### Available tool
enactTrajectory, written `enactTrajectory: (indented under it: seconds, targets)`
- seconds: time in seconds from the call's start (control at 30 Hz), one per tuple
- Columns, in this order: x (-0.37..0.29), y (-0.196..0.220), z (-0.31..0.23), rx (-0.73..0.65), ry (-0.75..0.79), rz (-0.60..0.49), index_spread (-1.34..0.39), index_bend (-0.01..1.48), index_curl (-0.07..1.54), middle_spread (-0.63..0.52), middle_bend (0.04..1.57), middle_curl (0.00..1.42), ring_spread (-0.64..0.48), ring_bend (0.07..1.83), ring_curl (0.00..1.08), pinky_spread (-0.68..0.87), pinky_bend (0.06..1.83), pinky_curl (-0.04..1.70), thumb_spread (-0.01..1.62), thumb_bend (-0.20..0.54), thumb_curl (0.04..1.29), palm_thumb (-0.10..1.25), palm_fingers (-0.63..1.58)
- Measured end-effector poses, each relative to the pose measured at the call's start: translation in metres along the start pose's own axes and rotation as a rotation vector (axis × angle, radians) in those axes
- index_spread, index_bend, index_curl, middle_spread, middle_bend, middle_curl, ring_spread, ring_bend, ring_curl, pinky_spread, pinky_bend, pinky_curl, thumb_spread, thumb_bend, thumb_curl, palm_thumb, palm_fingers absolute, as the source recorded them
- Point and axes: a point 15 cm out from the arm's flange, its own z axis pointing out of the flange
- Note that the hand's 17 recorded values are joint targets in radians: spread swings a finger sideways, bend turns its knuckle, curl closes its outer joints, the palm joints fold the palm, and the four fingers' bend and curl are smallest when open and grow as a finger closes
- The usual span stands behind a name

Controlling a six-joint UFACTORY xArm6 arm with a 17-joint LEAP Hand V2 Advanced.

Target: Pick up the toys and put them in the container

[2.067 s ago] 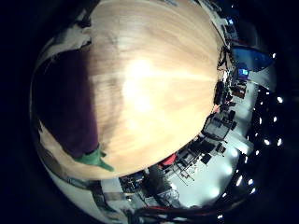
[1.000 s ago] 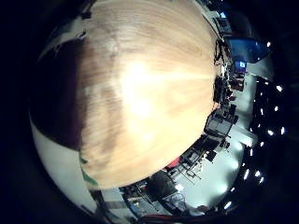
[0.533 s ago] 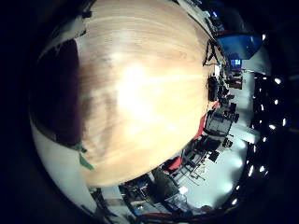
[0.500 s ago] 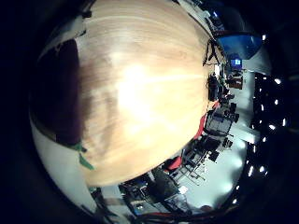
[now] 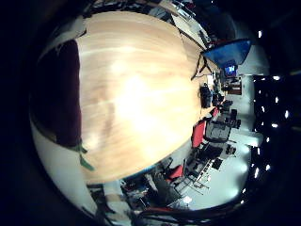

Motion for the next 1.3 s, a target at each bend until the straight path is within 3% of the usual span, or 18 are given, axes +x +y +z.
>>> enactTrajectory:
  seconds: [0.4, 1.03, 1.3]
  targets:
    - [-0.111, 0.021, -0.062, 0.137, -0.046, -0.231, -0.59, 0.18, 0.65, -0.31, 0.95, 0.65, -0.26, 1.33, 0.5, -0.47, 1.22, 0.47, 1.04, -0.016, 0.34, 1.01, 1.2]
    - [-0.278, 0.096, -0.089, 0.156, -0.111, -0.577, -0.6, 0.18, 0.7, -0.32, 0.97, 0.65, -0.26, 1.33, 0.5, -0.46, 1.22, 0.49, 1.04, -0.016, 0.33, 1.01, 1.2]
    - [-0.341, 0.099, -0.084, 0.135, -0.111, -0.687, -0.6, 0.18, 0.72, -0.31, 0.97, 0.65, -0.26, 1.34, 0.5, -0.45, 1.22, 0.5, 1.04, -0.016, 0.33, 1.01, 1.2]
